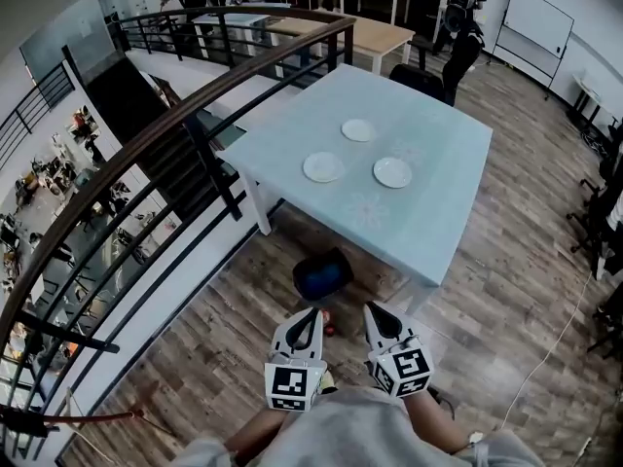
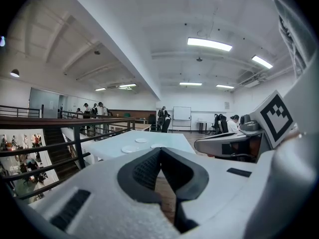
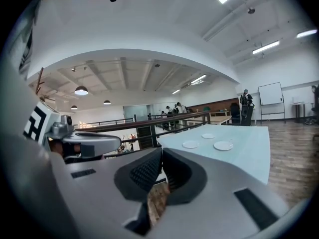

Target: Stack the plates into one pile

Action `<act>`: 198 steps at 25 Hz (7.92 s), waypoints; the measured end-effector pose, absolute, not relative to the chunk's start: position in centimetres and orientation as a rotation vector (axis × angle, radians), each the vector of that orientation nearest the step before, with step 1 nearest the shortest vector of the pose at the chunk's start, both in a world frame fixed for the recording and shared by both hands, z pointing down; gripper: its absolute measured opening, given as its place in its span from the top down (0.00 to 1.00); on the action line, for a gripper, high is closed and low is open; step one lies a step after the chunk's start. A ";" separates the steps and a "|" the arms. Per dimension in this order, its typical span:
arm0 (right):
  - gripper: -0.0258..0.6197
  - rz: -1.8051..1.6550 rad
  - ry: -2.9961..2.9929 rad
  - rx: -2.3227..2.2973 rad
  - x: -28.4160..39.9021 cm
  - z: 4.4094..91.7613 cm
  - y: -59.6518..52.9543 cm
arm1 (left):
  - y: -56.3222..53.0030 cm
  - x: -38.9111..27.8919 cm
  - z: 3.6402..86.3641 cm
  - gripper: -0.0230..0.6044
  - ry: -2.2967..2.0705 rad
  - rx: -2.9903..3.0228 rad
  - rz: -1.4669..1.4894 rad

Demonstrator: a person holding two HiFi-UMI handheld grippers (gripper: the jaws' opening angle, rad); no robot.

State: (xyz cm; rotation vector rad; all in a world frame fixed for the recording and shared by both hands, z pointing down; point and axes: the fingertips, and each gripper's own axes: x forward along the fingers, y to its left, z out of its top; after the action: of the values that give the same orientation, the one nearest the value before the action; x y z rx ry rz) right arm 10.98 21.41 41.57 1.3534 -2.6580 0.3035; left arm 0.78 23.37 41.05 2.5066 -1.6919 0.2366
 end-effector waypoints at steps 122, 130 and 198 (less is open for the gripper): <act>0.89 -0.083 -1.403 1.099 20.3 66.9 -26.5 | -18.2 -15.1 48.8 0.93 -1.435 2.491 0.648; 0.90 -0.083 -1.386 1.130 21.0 65.6 -27.3 | -19.3 -16.1 48.0 0.93 -1.460 2.499 0.626; 0.91 -0.361 -1.780 0.706 -5.7 63.3 -23.2 | -15.2 -24.4 48.4 0.93 -1.640 2.323 0.403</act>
State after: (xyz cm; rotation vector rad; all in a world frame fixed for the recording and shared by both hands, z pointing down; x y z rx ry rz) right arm -5.72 -23.15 63.25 0.7059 -1.7796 -0.3606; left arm -24.42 -15.22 48.39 2.3232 -1.6405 0.4032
